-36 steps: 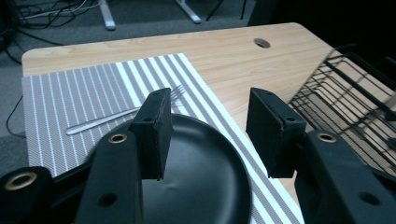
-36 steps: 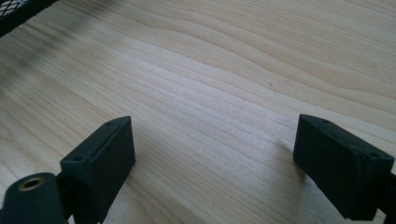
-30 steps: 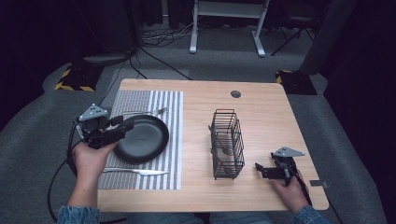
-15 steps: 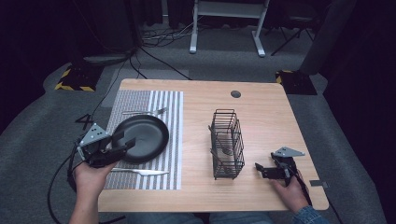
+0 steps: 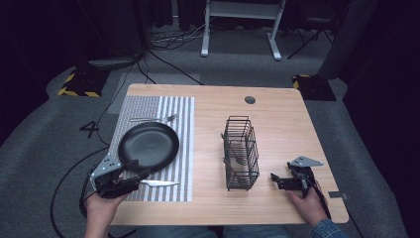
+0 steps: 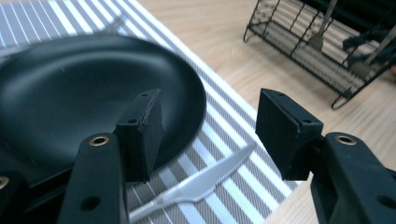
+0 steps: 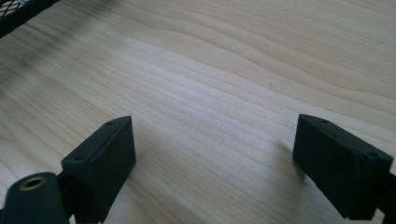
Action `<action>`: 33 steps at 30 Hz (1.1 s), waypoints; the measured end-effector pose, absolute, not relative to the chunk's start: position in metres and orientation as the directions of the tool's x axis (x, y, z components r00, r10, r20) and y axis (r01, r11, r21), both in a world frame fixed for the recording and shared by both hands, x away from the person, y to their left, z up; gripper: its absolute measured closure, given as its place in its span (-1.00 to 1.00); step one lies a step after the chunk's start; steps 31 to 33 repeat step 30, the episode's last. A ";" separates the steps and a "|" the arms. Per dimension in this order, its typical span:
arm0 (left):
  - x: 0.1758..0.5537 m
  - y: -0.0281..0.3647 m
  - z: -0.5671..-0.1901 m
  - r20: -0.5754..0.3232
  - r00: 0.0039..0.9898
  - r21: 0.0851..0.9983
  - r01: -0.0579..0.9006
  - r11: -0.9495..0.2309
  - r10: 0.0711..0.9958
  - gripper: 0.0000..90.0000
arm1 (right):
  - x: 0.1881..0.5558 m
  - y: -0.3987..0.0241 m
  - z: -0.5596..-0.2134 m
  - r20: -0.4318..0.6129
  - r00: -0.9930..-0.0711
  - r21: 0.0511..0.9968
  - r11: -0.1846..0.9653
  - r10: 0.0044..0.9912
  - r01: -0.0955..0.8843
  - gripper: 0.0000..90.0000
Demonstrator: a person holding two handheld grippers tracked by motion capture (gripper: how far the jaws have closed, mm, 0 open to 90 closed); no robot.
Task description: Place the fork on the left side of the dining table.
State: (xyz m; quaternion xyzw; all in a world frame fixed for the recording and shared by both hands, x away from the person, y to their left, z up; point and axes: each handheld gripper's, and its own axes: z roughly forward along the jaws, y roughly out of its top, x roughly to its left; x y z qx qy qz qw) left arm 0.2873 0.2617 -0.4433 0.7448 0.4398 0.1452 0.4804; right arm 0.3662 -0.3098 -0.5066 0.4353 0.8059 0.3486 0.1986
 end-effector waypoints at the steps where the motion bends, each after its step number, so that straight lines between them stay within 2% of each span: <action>1: 0.286 0.261 -0.447 -0.206 0.573 0.838 0.522 -0.160 0.793 -0.09 | 0.366 -0.310 -0.507 -0.017 -0.542 0.735 0.378 0.840 0.563 -0.71; 18: 0.264 0.254 -0.497 -0.164 0.592 0.791 0.557 -0.253 0.789 -0.11 | 0.366 -0.310 -0.507 -0.016 -0.542 0.735 0.378 0.840 0.563 -0.71; 24: 0.263 0.251 -0.507 -0.094 0.596 0.763 0.558 -0.327 0.797 -0.14 | 0.366 -0.310 -0.507 -0.016 -0.542 0.735 0.378 0.840 0.563 -0.71; 27: 0.261 0.247 -0.514 -0.016 0.604 0.760 0.525 -0.383 0.797 -0.22 | 0.366 -0.310 -0.507 -0.016 -0.542 0.735 0.378 0.840 0.563 -0.71; 33: 0.260 0.248 -0.515 -0.023 0.598 0.765 0.526 -0.371 0.801 -0.23 | 0.366 -0.310 -0.507 -0.017 -0.542 0.735 0.378 0.840 0.563 -0.71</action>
